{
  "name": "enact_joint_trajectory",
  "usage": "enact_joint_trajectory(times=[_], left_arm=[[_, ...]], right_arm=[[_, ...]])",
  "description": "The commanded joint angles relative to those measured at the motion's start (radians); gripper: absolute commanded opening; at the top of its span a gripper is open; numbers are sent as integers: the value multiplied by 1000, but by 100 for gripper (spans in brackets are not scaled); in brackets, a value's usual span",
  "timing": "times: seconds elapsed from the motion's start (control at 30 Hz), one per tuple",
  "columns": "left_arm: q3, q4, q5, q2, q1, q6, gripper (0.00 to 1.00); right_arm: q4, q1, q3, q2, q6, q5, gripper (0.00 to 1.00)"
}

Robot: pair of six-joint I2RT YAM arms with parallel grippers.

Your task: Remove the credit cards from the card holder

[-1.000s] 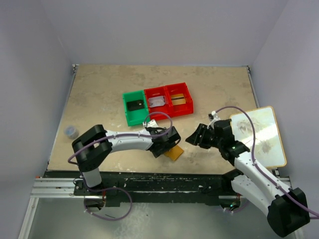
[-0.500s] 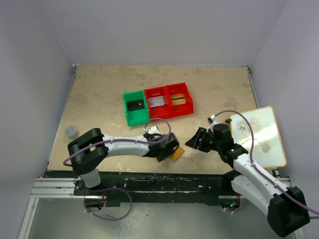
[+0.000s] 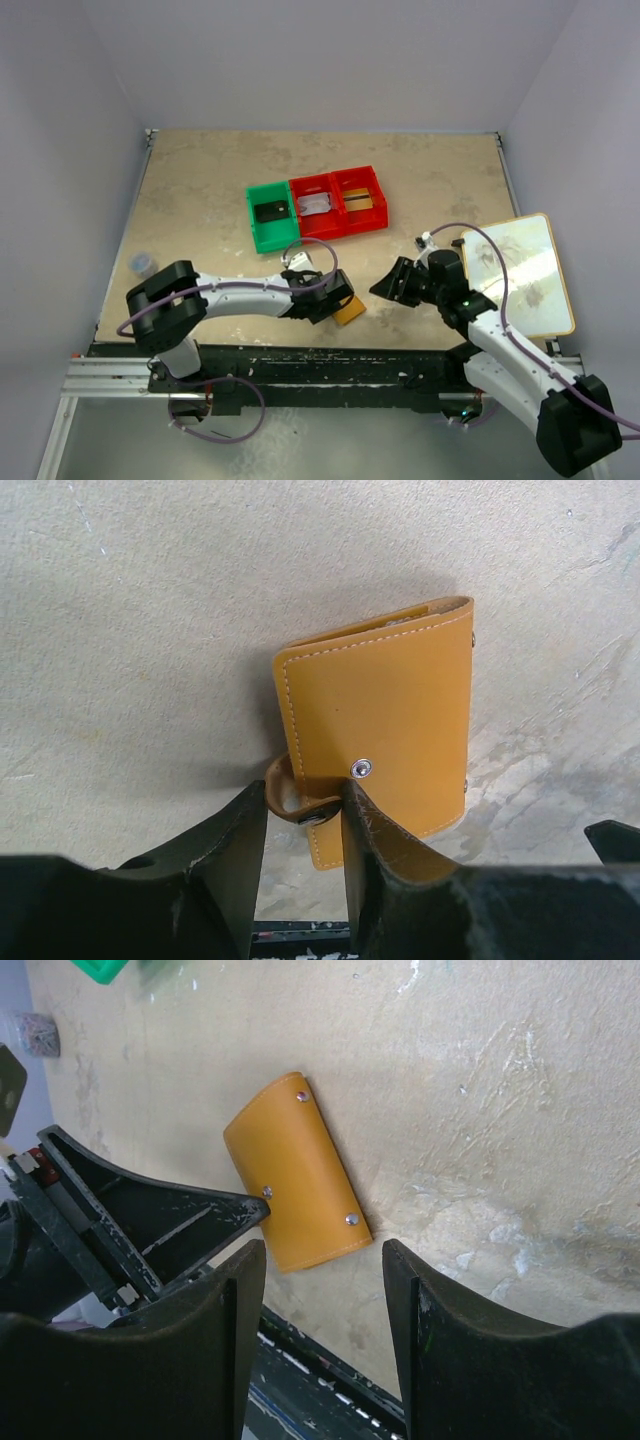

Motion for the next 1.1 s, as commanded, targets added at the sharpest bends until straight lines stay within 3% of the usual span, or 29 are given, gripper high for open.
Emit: enact_joint_trajectory(times=[0.0, 0.47, 0.8, 1.07], left_arm=[[-46, -29, -20, -37, -4, 25, 33], [-191, 101, -63, -124, -7, 88, 36], [-273, 173, -182, -225, 2, 127, 39], [-238, 188, -238, -234, 3, 224, 40]], right_arm=[[33, 3, 6, -25, 8, -32, 53], [122, 6, 5, 76, 5, -72, 54], [141, 14, 19, 84, -4, -105, 52], [131, 112, 90, 177, -42, -69, 52]])
